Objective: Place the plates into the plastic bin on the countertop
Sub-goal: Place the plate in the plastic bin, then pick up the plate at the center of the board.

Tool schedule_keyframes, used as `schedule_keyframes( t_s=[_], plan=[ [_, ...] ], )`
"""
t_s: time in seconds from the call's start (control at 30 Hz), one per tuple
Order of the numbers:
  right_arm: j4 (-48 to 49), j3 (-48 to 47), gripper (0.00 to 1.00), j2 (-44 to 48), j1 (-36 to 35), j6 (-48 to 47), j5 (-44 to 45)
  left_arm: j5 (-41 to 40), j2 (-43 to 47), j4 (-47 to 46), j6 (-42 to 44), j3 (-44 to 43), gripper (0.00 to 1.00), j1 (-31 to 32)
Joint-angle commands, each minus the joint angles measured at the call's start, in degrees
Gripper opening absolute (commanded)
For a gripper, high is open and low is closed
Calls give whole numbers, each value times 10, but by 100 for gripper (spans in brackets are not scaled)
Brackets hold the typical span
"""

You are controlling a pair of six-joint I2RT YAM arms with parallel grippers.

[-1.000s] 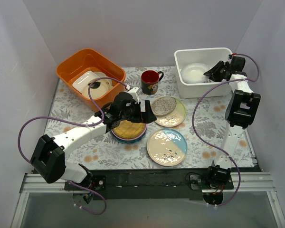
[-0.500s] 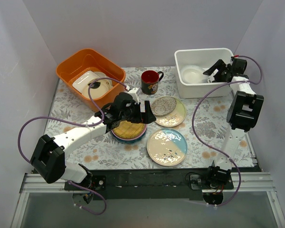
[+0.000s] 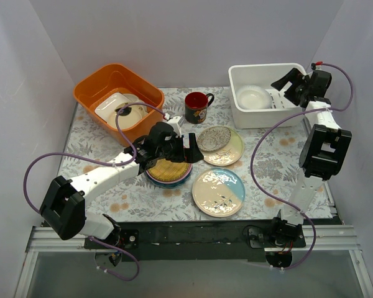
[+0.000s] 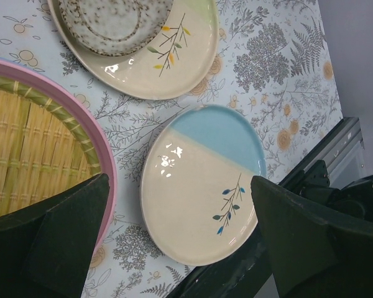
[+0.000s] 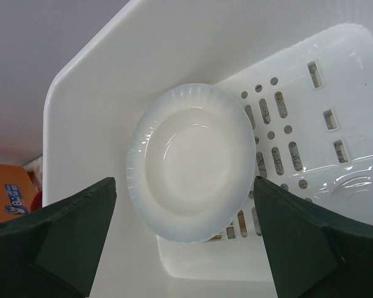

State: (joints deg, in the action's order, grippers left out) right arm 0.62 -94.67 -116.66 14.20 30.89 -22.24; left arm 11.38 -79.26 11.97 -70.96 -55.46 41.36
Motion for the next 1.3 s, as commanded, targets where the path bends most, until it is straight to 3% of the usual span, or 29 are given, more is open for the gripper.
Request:
schedule_keyframes(
  t_s=[0.0, 0.73, 1.27],
  plan=[
    [45, 9, 98, 28, 3, 1, -8, -7, 24, -2, -1, 8, 98, -2],
    [116, 97, 98, 201, -7, 38, -97, -4, -11, 27, -21, 3, 98, -2],
    [-5, 194, 98, 354, -104, -58, -120, 22, -38, 28, -30, 2, 98, -2]
  ],
)
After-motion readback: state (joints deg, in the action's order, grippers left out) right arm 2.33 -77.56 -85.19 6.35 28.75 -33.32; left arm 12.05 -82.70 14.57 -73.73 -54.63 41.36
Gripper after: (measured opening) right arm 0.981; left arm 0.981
